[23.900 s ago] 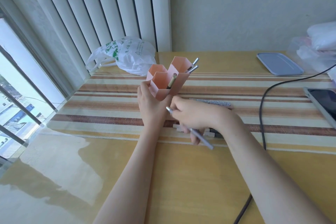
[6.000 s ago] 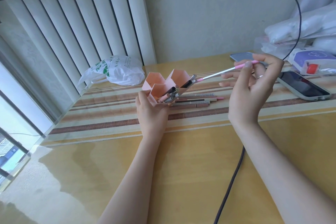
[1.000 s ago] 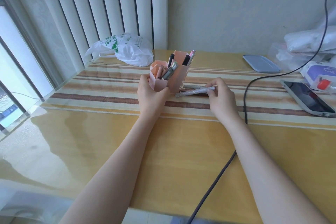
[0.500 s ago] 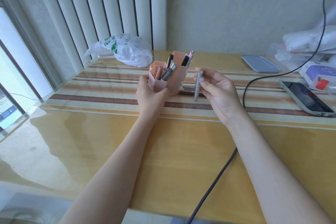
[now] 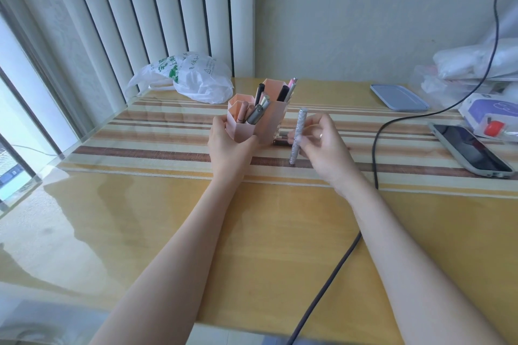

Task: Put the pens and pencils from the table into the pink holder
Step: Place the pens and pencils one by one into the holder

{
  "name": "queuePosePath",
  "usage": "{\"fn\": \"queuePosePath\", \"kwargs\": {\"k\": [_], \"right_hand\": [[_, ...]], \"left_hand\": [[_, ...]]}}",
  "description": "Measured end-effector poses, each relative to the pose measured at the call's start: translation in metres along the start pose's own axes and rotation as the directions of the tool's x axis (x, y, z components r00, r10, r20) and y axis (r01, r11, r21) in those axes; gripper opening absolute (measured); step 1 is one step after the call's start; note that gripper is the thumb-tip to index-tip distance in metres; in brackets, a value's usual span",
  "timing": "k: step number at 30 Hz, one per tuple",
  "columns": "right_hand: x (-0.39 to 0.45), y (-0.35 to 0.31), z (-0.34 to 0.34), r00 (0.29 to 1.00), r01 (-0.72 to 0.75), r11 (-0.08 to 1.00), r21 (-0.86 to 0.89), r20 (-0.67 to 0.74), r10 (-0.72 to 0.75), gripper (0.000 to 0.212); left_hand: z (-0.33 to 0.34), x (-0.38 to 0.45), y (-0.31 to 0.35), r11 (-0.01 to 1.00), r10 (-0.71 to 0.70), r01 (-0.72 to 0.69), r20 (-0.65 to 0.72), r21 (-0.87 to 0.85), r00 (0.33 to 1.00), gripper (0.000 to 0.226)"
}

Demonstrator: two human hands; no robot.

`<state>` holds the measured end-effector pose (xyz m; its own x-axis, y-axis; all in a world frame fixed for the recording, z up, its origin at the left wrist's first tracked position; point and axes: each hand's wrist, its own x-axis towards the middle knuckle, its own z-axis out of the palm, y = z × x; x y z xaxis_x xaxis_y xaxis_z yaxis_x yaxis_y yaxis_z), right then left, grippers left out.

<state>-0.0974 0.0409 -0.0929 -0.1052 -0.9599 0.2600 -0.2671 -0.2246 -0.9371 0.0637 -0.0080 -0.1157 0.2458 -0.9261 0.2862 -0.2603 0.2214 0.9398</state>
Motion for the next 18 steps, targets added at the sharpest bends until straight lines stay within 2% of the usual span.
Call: {"fn": "queuePosePath", "kwargs": {"k": [2, 4, 5, 7, 9, 11, 12, 15, 18], "right_hand": [[0.0, 0.003, 0.006, 1.0, 0.01, 0.993, -0.117, 0.018, -0.008, 0.022], [0.001, 0.004, 0.009, 1.0, 0.001, 0.994, -0.112, -0.003, -0.002, 0.024], [0.001, 0.004, 0.01, 0.999, -0.028, 0.998, -0.047, -0.034, 0.027, 0.023], [0.002, 0.003, 0.01, 0.985, -0.123, 0.968, 0.218, -0.088, 0.145, 0.023], [0.001, 0.001, 0.008, 0.967, -0.18, 0.857, 0.483, -0.075, 0.245, 0.039], [-0.001, -0.003, 0.004, 0.957, -0.206, 0.741, 0.639, -0.028, 0.29, 0.049], [-0.001, -0.005, 0.003, 0.952, -0.222, 0.703, 0.676, -0.007, 0.306, 0.044], [-0.003, -0.012, 0.003, 0.939, -0.273, 0.667, 0.693, 0.039, 0.343, 0.012], [-0.004, -0.011, 0.004, 0.934, -0.296, 0.67, 0.681, 0.059, 0.352, 0.005]], "left_hand": [[0.0, 0.0, 0.0, 1.0, 0.001, -0.001, -0.002, 0.005, 1.0, 0.04], [0.0, -0.001, 0.001, 1.0, 0.004, -0.004, 0.004, 0.003, 1.0, 0.041], [0.0, -0.001, 0.001, 1.0, 0.005, -0.005, 0.005, 0.002, 1.0, 0.042], [-0.001, -0.001, 0.001, 1.0, 0.008, -0.008, 0.006, 0.004, 1.0, 0.041], [-0.001, -0.001, 0.0, 1.0, 0.011, -0.011, 0.009, 0.002, 1.0, 0.041], [-0.001, -0.001, 0.001, 1.0, 0.016, -0.016, 0.003, 0.004, 1.0, 0.041], [-0.001, -0.001, 0.002, 1.0, 0.019, -0.019, 0.0, 0.007, 1.0, 0.041], [0.0, -0.002, 0.002, 1.0, 0.02, -0.02, -0.008, 0.018, 1.0, 0.04], [0.0, -0.002, 0.002, 1.0, 0.02, -0.02, -0.008, 0.014, 1.0, 0.041]]}}
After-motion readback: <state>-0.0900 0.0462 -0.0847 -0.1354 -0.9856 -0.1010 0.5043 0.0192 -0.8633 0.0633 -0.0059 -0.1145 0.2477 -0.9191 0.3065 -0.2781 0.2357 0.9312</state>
